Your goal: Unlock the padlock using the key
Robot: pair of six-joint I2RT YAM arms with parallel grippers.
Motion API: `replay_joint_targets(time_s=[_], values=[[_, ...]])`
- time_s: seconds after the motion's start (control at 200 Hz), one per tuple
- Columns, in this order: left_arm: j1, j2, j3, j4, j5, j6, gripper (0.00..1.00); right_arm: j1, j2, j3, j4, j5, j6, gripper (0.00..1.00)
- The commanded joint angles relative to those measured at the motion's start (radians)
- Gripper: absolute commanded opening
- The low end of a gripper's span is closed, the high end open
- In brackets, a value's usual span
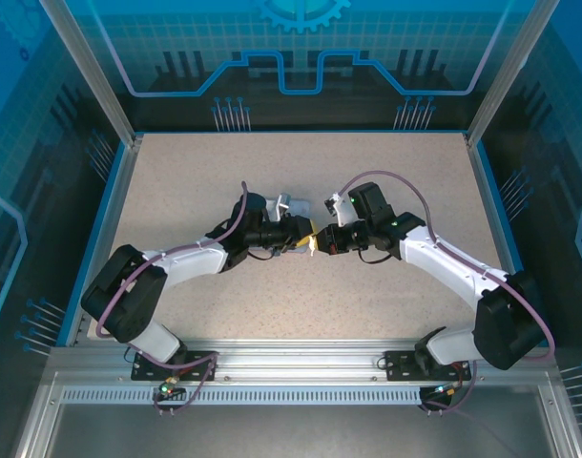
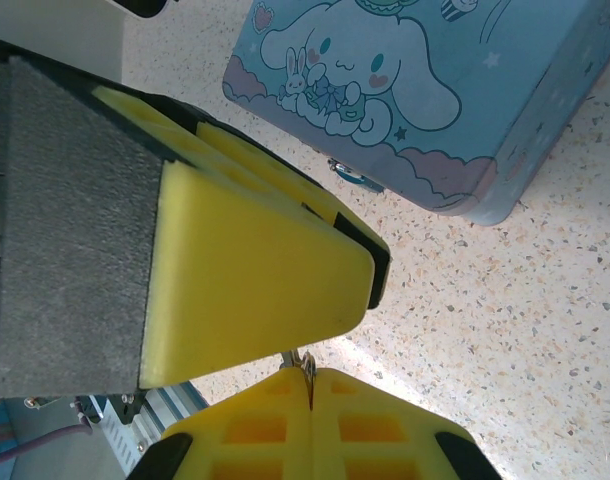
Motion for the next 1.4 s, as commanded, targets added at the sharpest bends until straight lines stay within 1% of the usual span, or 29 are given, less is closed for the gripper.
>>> replay_joint_targets(time_s=[0.0,0.08,0.19,0.31,0.385,0.56,0.59,0.65,0.67,0.675,0.68,0.69,0.695,0.7,0.74,0.835,0.91,0.98,1.141,1.176,1.191,1.201,1.216,1.221,1.226,1.276,1.336,1.361,1.396], values=[[-0.01,0.003,-0.02,0.032,0.02,0.003,0.24,-0.012,0.005,0.009,0.016,-0.007,0.012,0.0],[-0.011,0.003,-0.026,0.034,0.021,0.003,0.23,-0.013,0.005,0.009,0.018,-0.005,0.014,0.0],[-0.013,0.005,-0.026,0.035,0.02,0.004,0.14,-0.015,0.006,0.008,0.021,-0.006,0.015,0.0],[-0.012,0.004,-0.025,0.038,0.018,0.003,0.11,-0.014,0.008,0.006,0.024,-0.007,0.016,0.0],[-0.013,0.006,-0.022,0.04,0.018,0.003,0.0,-0.014,0.007,0.004,0.025,-0.008,0.018,0.0],[-0.015,0.0,-0.017,0.055,0.001,-0.005,0.0,-0.032,-0.03,-0.022,0.042,-0.007,0.036,0.0],[-0.013,-0.008,-0.018,0.054,-0.012,-0.007,0.0,-0.047,-0.052,-0.038,0.05,-0.007,0.049,0.06],[-0.011,-0.028,-0.014,0.042,-0.044,-0.001,0.0,-0.086,-0.109,-0.082,0.075,-0.008,0.086,0.26],[-0.009,-0.035,-0.013,0.037,-0.054,0.004,0.0,-0.104,-0.136,-0.112,0.089,-0.009,0.105,0.35],[-0.009,-0.038,-0.012,0.035,-0.058,0.005,0.0,-0.104,-0.136,-0.112,0.089,-0.009,0.105,0.35],[-0.009,-0.04,-0.012,0.033,-0.059,0.005,0.0,-0.113,-0.148,-0.125,0.096,-0.009,0.112,0.38],[-0.007,-0.045,-0.01,0.03,-0.067,0.009,0.0,-0.116,-0.152,-0.132,0.097,-0.009,0.118,0.4],[-0.007,-0.046,-0.009,0.028,-0.069,0.01,0.0,-0.124,-0.162,-0.142,0.103,-0.009,0.126,0.44],[-0.006,-0.05,-0.008,0.026,-0.073,0.011,0.0,-0.124,-0.162,-0.142,0.103,-0.009,0.126,0.44],[-0.003,-0.071,-0.004,0.01,-0.1,0.029,0.0,-0.16,-0.212,-0.184,0.128,-0.015,0.165,0.57],[0.002,-0.124,0.027,-0.067,-0.159,0.106,0.0,-0.217,-0.29,-0.257,0.192,-0.027,0.244,0.73],[0.005,-0.149,0.053,-0.114,-0.19,0.148,0.0,-0.231,-0.323,-0.291,0.244,-0.022,0.299,0.75],[0.011,-0.164,0.06,-0.112,-0.212,0.148,0.0,-0.231,-0.334,-0.319,0.326,-0.01,0.355,0.75],[0.011,-0.183,0.041,-0.04,-0.284,0.107,0.0,-0.228,-0.305,-0.385,0.619,0.047,0.533,0.75],[0.012,-0.185,0.035,-0.014,-0.302,0.093,0.0,-0.224,-0.292,-0.392,0.681,0.07,0.569,0.78],[0.011,-0.186,0.031,-0.002,-0.311,0.088,0.0,-0.221,-0.285,-0.392,0.701,0.083,0.586,0.81],[0.011,-0.186,0.029,0.005,-0.314,0.084,0.0,-0.221,-0.283,-0.391,0.705,0.085,0.59,0.82],[0.011,-0.187,0.026,0.016,-0.321,0.08,0.0,-0.219,-0.276,-0.387,0.715,0.099,0.601,0.87],[0.011,-0.187,0.024,0.02,-0.323,0.079,0.0,-0.219,-0.276,-0.387,0.715,0.099,0.601,0.87],[0.011,-0.187,0.024,0.024,-0.325,0.077,0.0,-0.218,-0.271,-0.385,0.719,0.105,0.605,0.9],[0.011,-0.189,0.017,0.049,-0.352,0.067,0.0,-0.21,-0.254,-0.359,0.706,0.14,0.61,0.99],[0.012,-0.186,0.017,0.075,-0.383,0.06,0.0,-0.19,-0.237,-0.312,0.664,0.184,0.577,1.0],[0.011,-0.185,0.015,0.086,-0.396,0.056,0.0,-0.181,-0.229,-0.287,0.605,0.207,0.566,1.0],[0.011,-0.183,0.014,0.106,-0.414,0.05,0.0,-0.169,-0.214,-0.255,0.578,0.229,0.538,1.0]])
